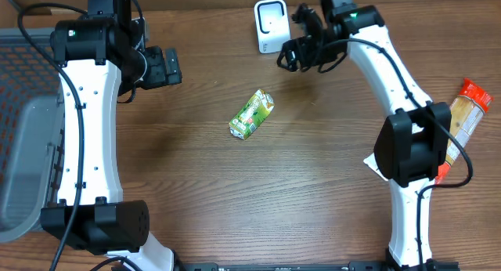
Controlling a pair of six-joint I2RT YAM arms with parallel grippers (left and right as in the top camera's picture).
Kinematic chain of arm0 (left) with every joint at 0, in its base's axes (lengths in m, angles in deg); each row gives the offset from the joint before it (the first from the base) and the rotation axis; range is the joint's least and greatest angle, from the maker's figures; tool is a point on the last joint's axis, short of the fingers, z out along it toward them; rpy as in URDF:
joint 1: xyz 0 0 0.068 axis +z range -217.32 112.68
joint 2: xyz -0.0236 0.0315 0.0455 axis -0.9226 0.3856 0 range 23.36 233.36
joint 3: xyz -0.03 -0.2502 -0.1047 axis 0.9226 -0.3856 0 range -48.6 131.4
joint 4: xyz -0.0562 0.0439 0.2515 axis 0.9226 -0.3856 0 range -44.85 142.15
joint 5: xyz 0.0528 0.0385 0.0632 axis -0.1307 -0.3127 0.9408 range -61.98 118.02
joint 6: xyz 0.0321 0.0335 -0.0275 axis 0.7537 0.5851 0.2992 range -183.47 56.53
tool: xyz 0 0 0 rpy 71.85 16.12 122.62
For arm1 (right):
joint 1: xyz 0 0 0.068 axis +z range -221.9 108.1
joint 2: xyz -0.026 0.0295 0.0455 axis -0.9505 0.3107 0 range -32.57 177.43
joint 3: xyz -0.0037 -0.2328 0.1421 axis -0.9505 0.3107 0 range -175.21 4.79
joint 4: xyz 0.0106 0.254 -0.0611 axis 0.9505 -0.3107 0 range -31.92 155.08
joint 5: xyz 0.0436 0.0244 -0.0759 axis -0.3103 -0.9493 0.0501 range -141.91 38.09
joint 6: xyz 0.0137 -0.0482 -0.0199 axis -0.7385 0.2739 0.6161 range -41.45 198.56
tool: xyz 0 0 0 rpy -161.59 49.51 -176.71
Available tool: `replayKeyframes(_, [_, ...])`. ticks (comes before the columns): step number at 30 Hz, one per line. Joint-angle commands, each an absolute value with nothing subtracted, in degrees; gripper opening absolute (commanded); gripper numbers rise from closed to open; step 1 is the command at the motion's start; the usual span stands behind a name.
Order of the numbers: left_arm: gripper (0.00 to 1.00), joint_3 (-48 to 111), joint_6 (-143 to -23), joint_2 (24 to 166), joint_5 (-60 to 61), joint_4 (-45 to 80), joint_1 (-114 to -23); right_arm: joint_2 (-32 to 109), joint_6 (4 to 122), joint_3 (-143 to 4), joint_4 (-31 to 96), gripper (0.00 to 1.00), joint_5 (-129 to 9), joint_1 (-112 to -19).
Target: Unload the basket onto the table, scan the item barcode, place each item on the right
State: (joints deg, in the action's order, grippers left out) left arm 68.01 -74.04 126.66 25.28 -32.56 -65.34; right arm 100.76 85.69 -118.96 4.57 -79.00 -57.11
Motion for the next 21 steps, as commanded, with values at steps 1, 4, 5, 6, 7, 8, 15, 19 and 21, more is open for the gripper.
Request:
replayKeyframes(1, [1.00, 68.01, -74.63, 127.25, 25.30, -32.64, -65.10, 103.17, 87.11, -116.47, 7.15, 0.85, -84.84, -54.51])
replayKeyframes(4, [1.00, 68.04, -74.63, 127.25, 25.28, -32.64, -65.10, 104.31, 88.34, -114.30, 11.87, 0.83, -85.08, -52.67])
replayKeyframes(5, [1.00, 68.01, -74.63, 127.25, 25.30, -32.64, -65.10, 104.50, 89.04, -113.62, 13.36, 0.83, -85.10, -51.98])
replayKeyframes(6, [0.99, 68.01, -74.63, 127.25, 25.28, -32.64, -65.10, 104.63, 89.58, -112.92, 14.93, 0.83, -85.05, -51.19])
replayKeyframes(7, [1.00, 68.01, -74.63, 127.25, 25.28, -32.67, -65.10, 104.83, 89.58, -112.23, 16.70, 0.83, -85.03, -50.34])
replayKeyframes(8, [1.00, 68.01, -74.63, 127.25, 25.30, -32.64, -65.10, 104.87, 89.56, -111.48, 18.58, 0.83, -85.03, -49.46])
replayKeyframes(15, [1.00, 68.04, -74.63, 127.25, 25.30, -32.67, -65.10, 104.92, 88.79, -109.54, 20.77, 0.82, -79.39, -45.37])
replayKeyframes(19, [1.00, 68.04, -74.63, 127.25, 25.28, -32.67, -65.10, 104.92, 87.57, -109.60, 12.31, 0.79, -76.12, -45.66])
replayKeyframes(21, [1.00, 68.04, -74.63, 127.25, 25.28, -32.64, -65.10, 104.92, 87.57, -109.78, 6.78, 0.77, -75.02, -46.49])
